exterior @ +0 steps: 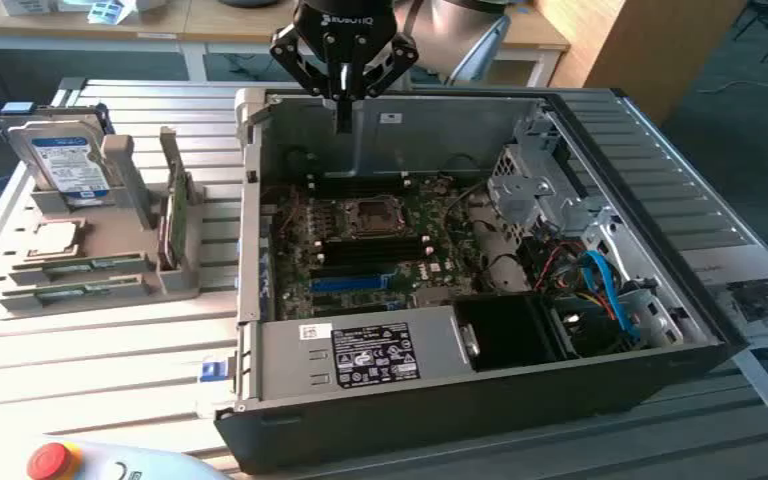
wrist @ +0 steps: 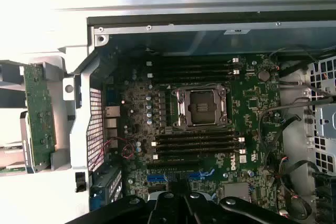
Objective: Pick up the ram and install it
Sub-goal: 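Reach for the ram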
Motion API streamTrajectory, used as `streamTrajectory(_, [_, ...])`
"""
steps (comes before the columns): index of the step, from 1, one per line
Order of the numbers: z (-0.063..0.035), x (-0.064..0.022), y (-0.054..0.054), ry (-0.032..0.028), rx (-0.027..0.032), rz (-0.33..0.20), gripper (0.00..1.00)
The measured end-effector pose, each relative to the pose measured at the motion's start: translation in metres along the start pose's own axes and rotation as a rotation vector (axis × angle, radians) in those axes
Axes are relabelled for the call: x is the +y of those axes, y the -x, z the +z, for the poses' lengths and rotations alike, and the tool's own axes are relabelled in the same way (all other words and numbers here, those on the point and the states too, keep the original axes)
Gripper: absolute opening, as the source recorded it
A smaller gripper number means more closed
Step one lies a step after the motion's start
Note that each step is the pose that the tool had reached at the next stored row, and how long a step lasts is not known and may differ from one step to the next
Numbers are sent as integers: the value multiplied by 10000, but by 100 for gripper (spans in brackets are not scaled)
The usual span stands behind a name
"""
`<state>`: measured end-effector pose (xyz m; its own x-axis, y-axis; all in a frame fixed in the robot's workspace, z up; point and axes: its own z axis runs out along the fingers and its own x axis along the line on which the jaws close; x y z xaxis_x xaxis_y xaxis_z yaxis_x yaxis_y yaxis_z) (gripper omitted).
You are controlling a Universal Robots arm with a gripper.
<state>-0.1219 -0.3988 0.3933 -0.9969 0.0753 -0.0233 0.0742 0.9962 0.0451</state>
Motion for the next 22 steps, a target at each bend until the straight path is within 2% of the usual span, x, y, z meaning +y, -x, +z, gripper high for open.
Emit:
streamTrajectory(13, [0,0,-2,1,0,0,11])
streamTrajectory(22, [6,6,-69,1,-2,15,11])
